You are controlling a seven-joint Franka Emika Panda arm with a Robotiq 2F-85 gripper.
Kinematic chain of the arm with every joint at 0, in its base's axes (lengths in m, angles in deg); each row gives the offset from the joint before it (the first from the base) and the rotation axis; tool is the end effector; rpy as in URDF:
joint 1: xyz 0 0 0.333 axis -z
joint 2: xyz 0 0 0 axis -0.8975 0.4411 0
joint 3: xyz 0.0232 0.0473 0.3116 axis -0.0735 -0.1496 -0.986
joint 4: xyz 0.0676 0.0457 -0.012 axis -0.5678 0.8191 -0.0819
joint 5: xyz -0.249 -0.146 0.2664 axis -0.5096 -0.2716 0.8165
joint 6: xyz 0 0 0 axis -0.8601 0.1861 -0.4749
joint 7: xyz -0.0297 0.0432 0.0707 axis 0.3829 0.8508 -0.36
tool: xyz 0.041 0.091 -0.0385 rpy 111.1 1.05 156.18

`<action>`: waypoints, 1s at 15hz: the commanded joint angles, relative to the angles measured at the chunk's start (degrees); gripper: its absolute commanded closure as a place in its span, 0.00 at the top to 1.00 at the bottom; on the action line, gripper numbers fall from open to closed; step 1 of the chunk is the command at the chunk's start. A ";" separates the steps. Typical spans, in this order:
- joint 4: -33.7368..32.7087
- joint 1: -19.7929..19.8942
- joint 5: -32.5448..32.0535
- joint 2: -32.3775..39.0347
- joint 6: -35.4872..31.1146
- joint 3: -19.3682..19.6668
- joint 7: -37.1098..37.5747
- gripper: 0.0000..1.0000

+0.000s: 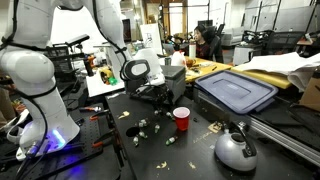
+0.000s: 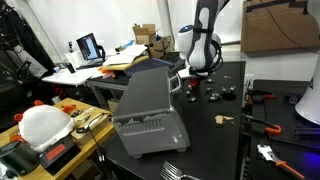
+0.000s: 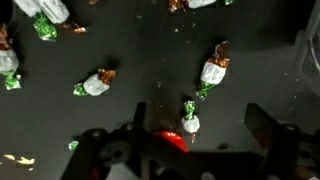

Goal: Put one piece of candy in the red cup.

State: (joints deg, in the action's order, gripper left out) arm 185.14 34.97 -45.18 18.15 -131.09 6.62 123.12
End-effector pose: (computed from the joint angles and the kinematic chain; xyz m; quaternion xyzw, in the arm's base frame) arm 0.4806 -0.0851 0.1605 0.8224 -0.5452 0.1450 0.0732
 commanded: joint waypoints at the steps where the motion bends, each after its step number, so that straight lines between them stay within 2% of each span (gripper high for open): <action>1: -1.72 -1.77 3.71 2.16 1.38 1.65 3.20 1.00; 7: -3.72 0.15 7.27 2.94 4.58 0.35 4.77 1.00; 15: -6.53 3.30 5.78 2.56 7.82 -1.86 9.90 1.00</action>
State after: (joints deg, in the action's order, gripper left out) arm 180.21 36.33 -38.75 21.11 -125.55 6.20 130.76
